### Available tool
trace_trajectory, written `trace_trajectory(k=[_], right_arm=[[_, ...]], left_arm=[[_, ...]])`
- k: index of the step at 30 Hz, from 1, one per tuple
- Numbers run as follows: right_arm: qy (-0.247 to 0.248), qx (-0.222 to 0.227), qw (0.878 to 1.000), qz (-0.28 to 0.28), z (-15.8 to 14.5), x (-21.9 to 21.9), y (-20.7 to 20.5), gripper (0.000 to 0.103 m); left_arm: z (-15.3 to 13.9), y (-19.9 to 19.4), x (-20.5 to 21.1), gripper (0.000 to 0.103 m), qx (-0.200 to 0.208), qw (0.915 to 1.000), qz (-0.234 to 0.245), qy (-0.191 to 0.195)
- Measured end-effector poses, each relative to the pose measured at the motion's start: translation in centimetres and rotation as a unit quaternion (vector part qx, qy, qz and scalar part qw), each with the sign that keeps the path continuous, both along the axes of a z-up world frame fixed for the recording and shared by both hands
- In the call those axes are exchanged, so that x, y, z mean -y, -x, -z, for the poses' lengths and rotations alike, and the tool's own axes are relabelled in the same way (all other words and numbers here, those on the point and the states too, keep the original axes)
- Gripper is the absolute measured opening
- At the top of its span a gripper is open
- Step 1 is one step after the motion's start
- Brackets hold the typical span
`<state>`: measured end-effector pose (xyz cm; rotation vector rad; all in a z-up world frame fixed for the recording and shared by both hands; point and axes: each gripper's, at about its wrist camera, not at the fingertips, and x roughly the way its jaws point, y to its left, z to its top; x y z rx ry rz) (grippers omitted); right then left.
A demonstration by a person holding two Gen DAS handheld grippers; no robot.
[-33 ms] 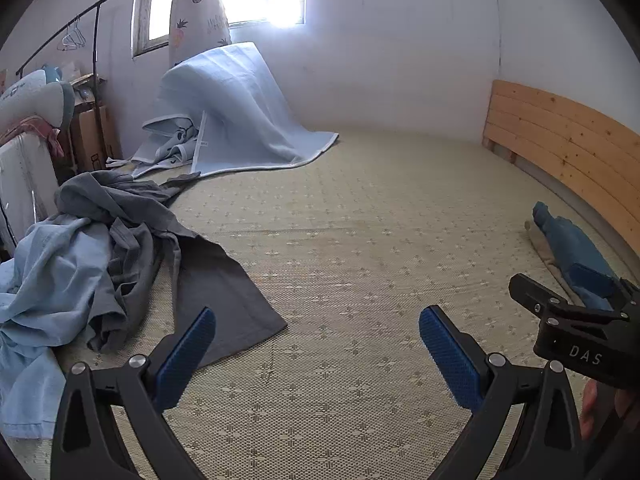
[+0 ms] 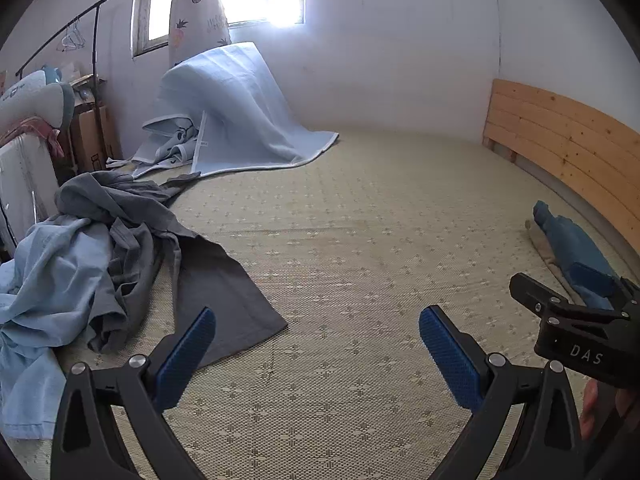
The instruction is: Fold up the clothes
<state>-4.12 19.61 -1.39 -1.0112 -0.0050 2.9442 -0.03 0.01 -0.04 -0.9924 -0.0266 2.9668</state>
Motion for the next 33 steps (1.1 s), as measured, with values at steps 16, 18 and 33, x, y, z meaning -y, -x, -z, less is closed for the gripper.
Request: trace_trajectory(k=[16,18,33], right_arm=[[-0.001,0.002,1.0,0.003,0.1,-0.4,0.2,0.103],[-0.001,0.002,1.0,0.003,0.2,-0.4,0.1,0.103],[0.0,-0.002,1.0,0.001,0.2,-0.1,0.0,0.103]], left_arm=[[0.2,0.3,0.4,0.103,0.002,0.9999,-0.011,0.0],[0.3,0.4,0.3,0.103,0.003,0.9999,-0.011,0.0],[0.2,0.1,1.1,0.103,0.0,0.9999,-0.003,-0.016]])
